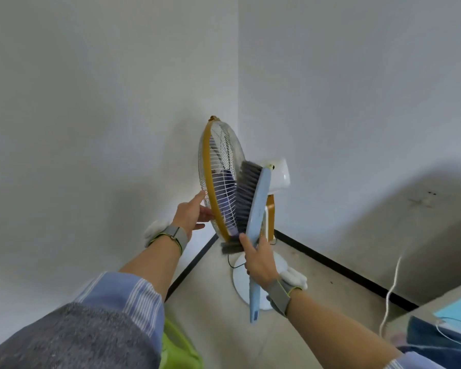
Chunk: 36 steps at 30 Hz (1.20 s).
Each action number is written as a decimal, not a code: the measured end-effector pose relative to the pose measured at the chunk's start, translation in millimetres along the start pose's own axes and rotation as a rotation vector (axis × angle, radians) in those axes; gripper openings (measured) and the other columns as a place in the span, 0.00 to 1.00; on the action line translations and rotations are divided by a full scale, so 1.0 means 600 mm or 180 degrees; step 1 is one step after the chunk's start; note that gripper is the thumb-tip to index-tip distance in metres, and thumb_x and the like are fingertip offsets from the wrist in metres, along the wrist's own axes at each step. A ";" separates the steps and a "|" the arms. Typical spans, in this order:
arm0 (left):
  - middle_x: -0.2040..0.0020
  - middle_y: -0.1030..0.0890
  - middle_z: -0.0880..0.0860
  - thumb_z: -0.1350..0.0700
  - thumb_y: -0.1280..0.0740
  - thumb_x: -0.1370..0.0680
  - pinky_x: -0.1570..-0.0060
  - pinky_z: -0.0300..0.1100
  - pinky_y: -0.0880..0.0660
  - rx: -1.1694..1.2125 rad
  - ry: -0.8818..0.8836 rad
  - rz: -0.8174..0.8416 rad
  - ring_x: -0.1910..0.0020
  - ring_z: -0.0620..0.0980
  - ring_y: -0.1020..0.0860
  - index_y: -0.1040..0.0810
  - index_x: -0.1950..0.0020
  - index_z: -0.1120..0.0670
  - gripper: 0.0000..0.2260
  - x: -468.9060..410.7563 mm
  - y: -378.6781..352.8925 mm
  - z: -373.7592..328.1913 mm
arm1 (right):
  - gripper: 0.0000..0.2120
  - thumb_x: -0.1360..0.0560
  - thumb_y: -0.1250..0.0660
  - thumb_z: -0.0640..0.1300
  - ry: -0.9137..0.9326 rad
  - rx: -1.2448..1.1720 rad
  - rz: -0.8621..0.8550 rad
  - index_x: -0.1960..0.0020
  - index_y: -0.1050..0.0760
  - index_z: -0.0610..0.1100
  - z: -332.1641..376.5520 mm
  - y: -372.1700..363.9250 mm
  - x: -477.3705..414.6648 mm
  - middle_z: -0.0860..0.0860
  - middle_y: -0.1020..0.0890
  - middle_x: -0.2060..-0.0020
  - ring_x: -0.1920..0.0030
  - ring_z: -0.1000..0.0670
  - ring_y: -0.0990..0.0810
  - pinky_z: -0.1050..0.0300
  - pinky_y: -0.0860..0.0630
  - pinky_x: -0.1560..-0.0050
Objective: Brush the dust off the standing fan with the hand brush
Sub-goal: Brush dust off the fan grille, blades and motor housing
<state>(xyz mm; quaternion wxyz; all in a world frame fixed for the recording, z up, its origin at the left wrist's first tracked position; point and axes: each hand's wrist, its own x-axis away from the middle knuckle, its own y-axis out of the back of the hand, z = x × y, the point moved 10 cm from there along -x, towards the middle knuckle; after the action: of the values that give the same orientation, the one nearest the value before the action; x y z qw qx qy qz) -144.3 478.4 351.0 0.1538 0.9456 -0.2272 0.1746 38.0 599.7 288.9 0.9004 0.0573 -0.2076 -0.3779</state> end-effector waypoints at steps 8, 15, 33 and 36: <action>0.57 0.14 0.53 0.41 0.46 0.18 0.47 0.50 0.24 0.0184 0.0035 -0.0031 0.52 0.53 0.18 0.16 0.56 0.58 0.27 0.010 0.004 0.005 | 0.18 0.21 0.37 0.55 0.0045 -0.0828 0.0074 0.44 0.30 0.40 -0.004 -0.012 0.013 0.47 0.29 0.68 0.73 0.54 0.31 0.59 0.30 0.74; 0.58 0.15 0.53 0.39 0.46 0.18 0.47 0.50 0.25 0.0159 0.0067 0.0011 0.53 0.52 0.18 0.17 0.56 0.58 0.27 0.012 -0.009 0.000 | 0.24 0.25 0.37 0.64 0.0042 0.0273 -0.0044 0.45 0.31 0.44 -0.012 0.022 -0.019 0.46 0.23 0.57 0.61 0.47 0.22 0.50 0.21 0.60; 0.53 0.17 0.57 0.46 0.28 0.25 0.53 0.49 0.19 -0.0113 -0.0045 -0.0874 0.55 0.56 0.17 0.24 0.52 0.57 0.14 0.029 -0.023 0.000 | 0.23 0.26 0.39 0.68 -0.0261 0.0816 0.0542 0.61 0.30 0.47 -0.142 0.063 -0.023 0.51 0.27 0.69 0.71 0.50 0.30 0.55 0.32 0.67; 0.52 0.17 0.56 0.47 0.29 0.25 0.52 0.51 0.18 -0.0109 0.0000 -0.0987 0.55 0.55 0.17 0.24 0.51 0.56 0.14 0.031 -0.012 0.011 | 0.25 0.26 0.37 0.67 -0.0479 0.0978 0.0657 0.65 0.33 0.45 -0.166 0.084 -0.035 0.50 0.29 0.72 0.73 0.48 0.32 0.53 0.32 0.66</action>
<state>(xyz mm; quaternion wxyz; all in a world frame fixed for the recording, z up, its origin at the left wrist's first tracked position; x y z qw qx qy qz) -123.7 474.8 350.8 0.1950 0.9666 -0.0815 0.1449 99.4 645.2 204.7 0.8970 0.1440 -0.3344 -0.2507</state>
